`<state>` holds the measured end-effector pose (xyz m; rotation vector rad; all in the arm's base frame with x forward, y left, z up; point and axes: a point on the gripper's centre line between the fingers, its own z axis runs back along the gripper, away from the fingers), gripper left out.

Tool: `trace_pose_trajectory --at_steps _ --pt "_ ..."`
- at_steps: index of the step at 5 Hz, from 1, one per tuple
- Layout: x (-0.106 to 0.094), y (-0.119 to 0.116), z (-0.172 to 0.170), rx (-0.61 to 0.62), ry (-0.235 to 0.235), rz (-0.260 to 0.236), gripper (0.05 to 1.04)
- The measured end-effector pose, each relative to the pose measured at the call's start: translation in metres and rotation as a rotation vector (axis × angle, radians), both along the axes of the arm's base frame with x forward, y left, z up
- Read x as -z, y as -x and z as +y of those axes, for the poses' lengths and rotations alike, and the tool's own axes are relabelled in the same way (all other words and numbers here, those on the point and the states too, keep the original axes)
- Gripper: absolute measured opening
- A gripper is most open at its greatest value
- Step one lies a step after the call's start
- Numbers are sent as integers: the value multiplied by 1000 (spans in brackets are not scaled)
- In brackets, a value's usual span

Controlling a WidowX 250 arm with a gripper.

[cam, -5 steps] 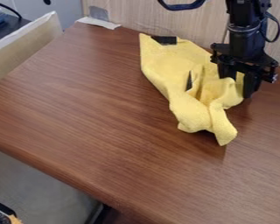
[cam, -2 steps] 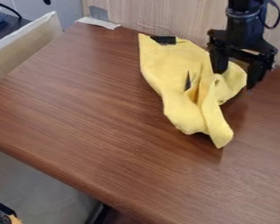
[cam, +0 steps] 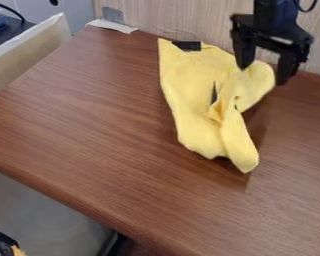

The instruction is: Unfold the cloth from left to right.

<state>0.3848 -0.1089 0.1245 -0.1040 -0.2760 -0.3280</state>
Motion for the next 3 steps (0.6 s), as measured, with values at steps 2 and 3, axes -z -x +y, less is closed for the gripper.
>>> trace_pose_trajectory --at_steps 2,3 --pt "-20 17 19 -12 -2 -23 1000" --pt "-19 21 18 13 -5 -4 1000"
